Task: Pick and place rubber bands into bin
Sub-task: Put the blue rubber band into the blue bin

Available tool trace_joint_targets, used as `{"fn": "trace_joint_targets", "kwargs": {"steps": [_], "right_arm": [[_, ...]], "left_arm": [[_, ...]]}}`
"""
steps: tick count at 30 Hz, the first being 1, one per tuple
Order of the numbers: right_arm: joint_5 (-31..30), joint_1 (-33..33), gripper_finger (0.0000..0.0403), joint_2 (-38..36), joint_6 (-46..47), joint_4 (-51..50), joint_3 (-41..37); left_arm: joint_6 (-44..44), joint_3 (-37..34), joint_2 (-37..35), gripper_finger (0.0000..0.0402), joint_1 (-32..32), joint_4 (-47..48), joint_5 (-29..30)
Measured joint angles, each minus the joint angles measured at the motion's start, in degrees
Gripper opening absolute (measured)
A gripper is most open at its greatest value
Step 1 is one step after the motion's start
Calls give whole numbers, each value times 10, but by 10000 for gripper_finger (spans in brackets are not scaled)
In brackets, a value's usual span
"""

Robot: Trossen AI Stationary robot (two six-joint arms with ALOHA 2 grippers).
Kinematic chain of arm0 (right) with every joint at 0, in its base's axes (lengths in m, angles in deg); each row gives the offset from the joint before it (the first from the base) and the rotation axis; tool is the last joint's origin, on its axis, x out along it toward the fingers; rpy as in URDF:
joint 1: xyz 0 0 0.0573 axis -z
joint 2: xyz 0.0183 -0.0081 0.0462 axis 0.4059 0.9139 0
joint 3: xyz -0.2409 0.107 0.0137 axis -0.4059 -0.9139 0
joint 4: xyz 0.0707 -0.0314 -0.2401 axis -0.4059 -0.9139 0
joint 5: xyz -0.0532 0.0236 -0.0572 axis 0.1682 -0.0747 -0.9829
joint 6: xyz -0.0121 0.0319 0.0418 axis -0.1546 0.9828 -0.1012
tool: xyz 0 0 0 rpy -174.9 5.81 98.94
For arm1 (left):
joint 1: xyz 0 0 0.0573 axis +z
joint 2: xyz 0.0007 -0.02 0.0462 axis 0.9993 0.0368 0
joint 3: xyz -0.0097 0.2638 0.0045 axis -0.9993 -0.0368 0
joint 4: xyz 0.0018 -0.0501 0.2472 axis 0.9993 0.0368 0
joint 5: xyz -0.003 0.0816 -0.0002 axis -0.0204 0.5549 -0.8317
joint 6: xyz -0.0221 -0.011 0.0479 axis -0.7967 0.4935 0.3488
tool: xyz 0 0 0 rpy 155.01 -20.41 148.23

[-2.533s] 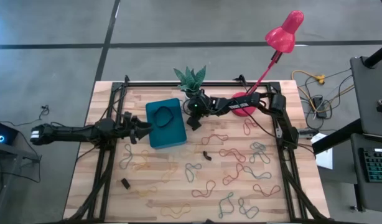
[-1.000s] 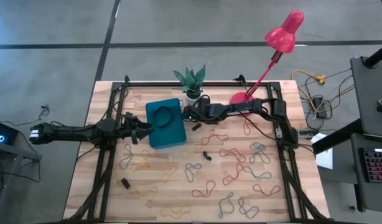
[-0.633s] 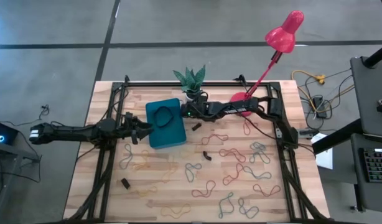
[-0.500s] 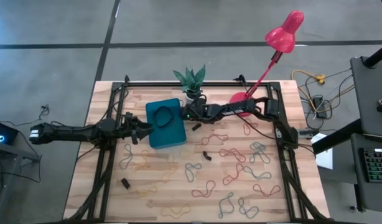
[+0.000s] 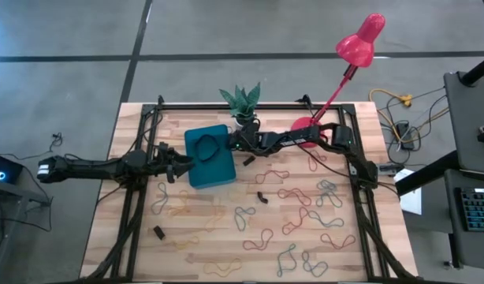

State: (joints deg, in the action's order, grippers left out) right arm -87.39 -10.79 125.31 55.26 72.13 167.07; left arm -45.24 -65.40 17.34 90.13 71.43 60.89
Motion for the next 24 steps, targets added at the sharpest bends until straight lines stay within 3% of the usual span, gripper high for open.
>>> {"fn": "trace_joint_targets", "kwargs": {"steps": [6,10,18,24], "right_arm": [[64,3,22,14,-10,2,3],[82,-7,22,4,-24,-53,6],[49,-28,22,-26,-18,-265,19],[32,-37,23,-61,-9,-296,14]], "left_arm": [[0,0,0,240,0,0,0],[-1,0,0,240,0,0,-1],[-1,0,0,240,0,0,-1],[-1,0,-1,240,0,0,-1]]}}
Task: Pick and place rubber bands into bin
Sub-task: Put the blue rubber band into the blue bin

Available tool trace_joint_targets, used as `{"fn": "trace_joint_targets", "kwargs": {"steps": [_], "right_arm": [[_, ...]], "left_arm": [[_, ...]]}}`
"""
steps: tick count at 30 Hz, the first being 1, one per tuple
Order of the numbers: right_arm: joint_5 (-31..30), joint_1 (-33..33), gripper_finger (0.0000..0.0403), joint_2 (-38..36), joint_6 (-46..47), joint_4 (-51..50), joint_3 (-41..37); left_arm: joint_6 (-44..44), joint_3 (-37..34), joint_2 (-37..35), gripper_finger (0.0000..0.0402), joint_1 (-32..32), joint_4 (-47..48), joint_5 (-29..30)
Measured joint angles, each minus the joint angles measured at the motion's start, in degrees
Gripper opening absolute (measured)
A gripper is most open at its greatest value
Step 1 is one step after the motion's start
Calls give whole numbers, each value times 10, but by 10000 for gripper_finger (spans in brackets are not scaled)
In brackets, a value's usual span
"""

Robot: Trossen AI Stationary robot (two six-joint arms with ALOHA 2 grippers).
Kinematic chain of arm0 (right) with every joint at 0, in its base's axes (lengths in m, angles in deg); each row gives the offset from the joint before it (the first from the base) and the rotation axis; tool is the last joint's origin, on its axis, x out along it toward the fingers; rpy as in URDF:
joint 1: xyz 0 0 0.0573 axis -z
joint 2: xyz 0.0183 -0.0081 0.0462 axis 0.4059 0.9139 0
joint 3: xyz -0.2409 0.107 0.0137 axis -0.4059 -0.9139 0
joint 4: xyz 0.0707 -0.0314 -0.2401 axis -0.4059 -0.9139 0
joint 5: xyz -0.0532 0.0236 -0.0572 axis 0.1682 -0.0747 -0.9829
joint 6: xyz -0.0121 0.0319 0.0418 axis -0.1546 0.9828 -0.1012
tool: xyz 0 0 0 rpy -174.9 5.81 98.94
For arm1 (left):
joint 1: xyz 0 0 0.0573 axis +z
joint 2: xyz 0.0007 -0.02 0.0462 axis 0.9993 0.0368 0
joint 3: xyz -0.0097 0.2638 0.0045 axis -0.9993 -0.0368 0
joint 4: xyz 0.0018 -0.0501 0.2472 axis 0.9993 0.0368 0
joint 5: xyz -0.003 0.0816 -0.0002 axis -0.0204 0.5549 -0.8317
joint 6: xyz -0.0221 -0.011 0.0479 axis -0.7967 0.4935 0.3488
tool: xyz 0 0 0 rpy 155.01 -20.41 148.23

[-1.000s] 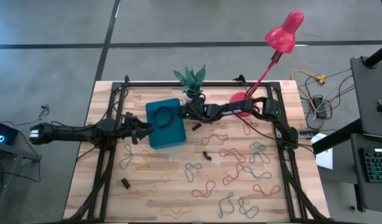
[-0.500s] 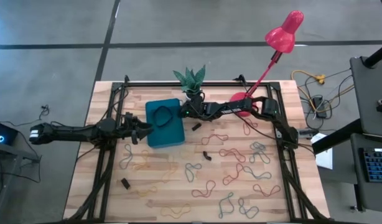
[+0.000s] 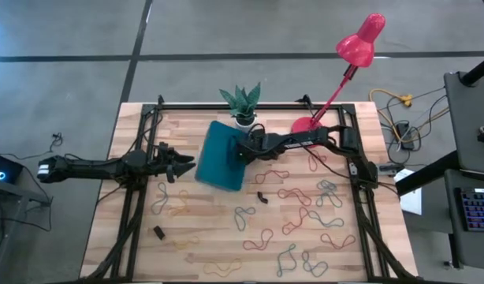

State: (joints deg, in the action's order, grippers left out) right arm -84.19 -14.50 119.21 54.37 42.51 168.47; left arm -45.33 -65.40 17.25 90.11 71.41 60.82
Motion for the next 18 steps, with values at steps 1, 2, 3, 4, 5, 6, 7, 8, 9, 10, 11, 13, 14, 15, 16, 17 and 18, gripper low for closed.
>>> {"fn": "trace_joint_targets", "kwargs": {"steps": [1,2,3,4,5,6,7,8,9,10,11,13,14,15,16,17,18], "right_arm": [[-5,-1,23,-8,-7,4,0],[-8,-1,23,-16,-13,8,2],[-10,-1,23,-21,-15,8,2],[-11,-1,23,-23,-14,6,2],[-11,-2,23,-25,-11,4,2],[-11,-4,23,-25,-9,1,1],[-11,-6,23,-26,-6,-2,1],[-11,-10,23,-31,-2,-8,1],[-12,-15,23,-34,2,-16,1],[-16,-20,23,-36,5,-20,1],[-23,-24,23,-36,12,-26,1],[-30,-29,23,-35,22,-40,-1],[-29,-31,23,-35,14,-42,-2],[-26,-33,23,-39,-10,-41,-5],[-23,-36,23,-46,-41,-41,-10],[-24,-40,23,-53,-75,-41,-15],[-25,-44,23,-62,-105,-40,-22]], "left_arm": [[0,0,0,240,0,0,0],[0,0,1,240,0,0,0],[0,0,1,240,0,0,0],[0,0,1,240,0,0,0],[0,0,1,240,0,-1,0],[0,0,1,240,0,0,0],[0,0,0,240,0,0,-1],[0,0,0,240,0,-1,0],[0,0,0,240,0,-1,-1],[0,0,0,240,0,-1,-1],[0,0,0,240,0,-1,-1],[0,0,0,240,0,-1,-1],[0,0,0,240,0,0,-1],[0,0,0,240,0,0,-1],[0,0,0,240,0,0,-2],[0,0,0,240,0,0,-3],[0,0,0,240,0,0,-4]]}}
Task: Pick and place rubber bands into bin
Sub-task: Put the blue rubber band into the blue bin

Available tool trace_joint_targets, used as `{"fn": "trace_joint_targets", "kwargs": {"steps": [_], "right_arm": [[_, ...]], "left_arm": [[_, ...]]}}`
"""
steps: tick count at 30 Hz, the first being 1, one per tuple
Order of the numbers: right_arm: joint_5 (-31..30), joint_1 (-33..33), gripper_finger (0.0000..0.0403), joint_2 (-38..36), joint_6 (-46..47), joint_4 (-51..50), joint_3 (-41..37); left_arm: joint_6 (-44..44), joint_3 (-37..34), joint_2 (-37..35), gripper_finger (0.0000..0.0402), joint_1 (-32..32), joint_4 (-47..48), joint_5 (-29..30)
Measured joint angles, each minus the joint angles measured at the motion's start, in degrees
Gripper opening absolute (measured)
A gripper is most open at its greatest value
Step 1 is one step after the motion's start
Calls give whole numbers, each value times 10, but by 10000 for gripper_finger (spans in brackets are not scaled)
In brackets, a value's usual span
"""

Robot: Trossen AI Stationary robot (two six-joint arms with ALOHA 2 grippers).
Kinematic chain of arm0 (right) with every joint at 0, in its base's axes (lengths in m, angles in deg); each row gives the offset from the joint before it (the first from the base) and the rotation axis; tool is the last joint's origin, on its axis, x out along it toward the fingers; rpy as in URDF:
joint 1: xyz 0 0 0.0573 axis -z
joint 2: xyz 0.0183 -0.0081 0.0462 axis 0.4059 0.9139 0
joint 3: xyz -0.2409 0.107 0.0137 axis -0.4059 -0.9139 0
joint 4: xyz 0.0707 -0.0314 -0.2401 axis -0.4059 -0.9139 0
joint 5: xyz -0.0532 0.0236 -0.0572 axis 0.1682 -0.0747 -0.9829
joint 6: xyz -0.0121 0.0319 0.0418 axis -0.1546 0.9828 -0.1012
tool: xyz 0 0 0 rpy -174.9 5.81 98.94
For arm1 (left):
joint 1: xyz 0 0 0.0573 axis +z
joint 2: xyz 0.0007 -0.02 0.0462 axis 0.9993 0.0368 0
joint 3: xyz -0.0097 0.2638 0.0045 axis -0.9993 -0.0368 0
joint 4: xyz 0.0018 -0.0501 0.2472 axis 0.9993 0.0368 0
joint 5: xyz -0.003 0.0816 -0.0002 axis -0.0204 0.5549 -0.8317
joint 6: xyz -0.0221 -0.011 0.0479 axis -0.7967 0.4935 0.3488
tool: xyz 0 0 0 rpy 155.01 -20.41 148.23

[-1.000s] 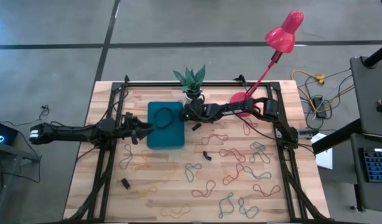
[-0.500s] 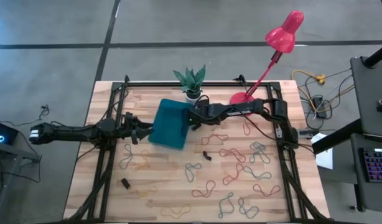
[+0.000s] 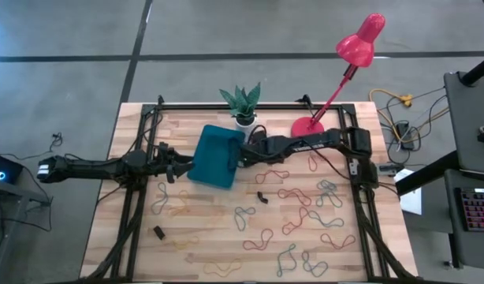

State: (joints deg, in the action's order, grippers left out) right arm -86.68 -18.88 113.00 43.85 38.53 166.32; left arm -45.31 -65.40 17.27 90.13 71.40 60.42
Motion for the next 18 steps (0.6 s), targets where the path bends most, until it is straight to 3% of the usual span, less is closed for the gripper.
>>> {"fn": "trace_joint_targets", "kwargs": {"steps": [5,12,18], "right_arm": [[15,-2,23,-37,-145,46,-40],[51,11,23,-40,-433,186,-42],[47,35,27,-16,-482,178,-23]], "left_arm": [[1,0,1,240,0,0,-1],[2,0,8,240,0,0,-1],[1,0,7,240,0,0,-1]]}}
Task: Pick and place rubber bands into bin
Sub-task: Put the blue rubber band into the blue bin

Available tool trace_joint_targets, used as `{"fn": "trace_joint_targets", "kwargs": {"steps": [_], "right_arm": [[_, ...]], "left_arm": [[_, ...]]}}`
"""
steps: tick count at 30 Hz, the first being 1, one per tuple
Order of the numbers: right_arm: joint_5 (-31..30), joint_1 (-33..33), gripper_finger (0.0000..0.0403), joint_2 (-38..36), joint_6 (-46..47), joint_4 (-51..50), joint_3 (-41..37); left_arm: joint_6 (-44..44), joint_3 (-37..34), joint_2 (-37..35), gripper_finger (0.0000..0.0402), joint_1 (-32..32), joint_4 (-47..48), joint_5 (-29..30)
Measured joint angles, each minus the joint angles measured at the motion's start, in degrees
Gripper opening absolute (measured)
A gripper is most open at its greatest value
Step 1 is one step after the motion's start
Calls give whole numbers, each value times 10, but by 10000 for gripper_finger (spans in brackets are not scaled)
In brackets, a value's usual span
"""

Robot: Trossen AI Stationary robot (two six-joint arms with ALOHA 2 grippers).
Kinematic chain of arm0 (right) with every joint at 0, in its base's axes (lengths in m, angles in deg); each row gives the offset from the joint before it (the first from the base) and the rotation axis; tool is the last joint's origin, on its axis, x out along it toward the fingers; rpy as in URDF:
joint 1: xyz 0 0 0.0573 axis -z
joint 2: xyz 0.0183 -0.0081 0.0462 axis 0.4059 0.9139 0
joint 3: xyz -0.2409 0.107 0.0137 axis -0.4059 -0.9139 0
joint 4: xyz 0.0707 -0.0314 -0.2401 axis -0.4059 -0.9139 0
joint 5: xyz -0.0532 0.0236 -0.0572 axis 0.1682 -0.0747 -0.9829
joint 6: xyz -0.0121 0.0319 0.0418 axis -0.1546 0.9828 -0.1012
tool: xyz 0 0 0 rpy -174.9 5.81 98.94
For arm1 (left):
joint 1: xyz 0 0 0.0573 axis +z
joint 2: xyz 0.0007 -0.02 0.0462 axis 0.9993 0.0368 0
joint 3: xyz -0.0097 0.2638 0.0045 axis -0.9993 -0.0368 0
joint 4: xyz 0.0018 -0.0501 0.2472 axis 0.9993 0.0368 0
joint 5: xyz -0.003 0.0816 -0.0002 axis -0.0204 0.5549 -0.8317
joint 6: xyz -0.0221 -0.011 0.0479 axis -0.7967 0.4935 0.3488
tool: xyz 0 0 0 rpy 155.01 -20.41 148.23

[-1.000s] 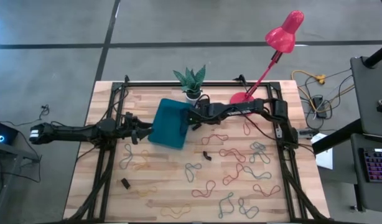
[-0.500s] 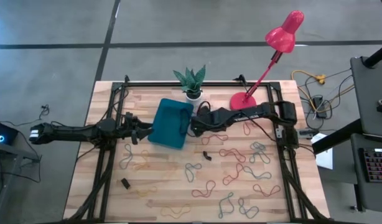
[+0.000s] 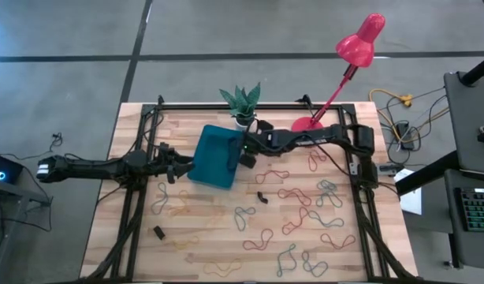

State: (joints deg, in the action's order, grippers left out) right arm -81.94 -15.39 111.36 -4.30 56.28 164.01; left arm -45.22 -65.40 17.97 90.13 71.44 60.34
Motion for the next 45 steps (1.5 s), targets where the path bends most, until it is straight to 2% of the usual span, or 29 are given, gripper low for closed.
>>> {"fn": "trace_joint_targets", "kwargs": {"steps": [4,10,14,17,25,32,41,45], "right_arm": [[4,-2,53,1,-66,-11,-3],[4,-4,126,1,-166,-4,-13],[46,1,168,10,-169,24,-31],[52,7,186,14,-150,61,-45],[60,47,191,17,-4,91,-69],[108,58,189,20,-31,156,-83],[103,57,187,20,-42,179,-119],[103,57,187,20,-49,224,-133]], "left_arm": [[0,0,1,240,0,0,0],[0,0,1,240,0,0,0],[0,0,1,240,0,0,0],[0,0,1,240,0,0,0],[0,0,3,240,0,0,0],[-1,0,15,240,0,1,0],[-2,0,24,240,0,0,0],[-2,0,24,240,0,0,0]]}}
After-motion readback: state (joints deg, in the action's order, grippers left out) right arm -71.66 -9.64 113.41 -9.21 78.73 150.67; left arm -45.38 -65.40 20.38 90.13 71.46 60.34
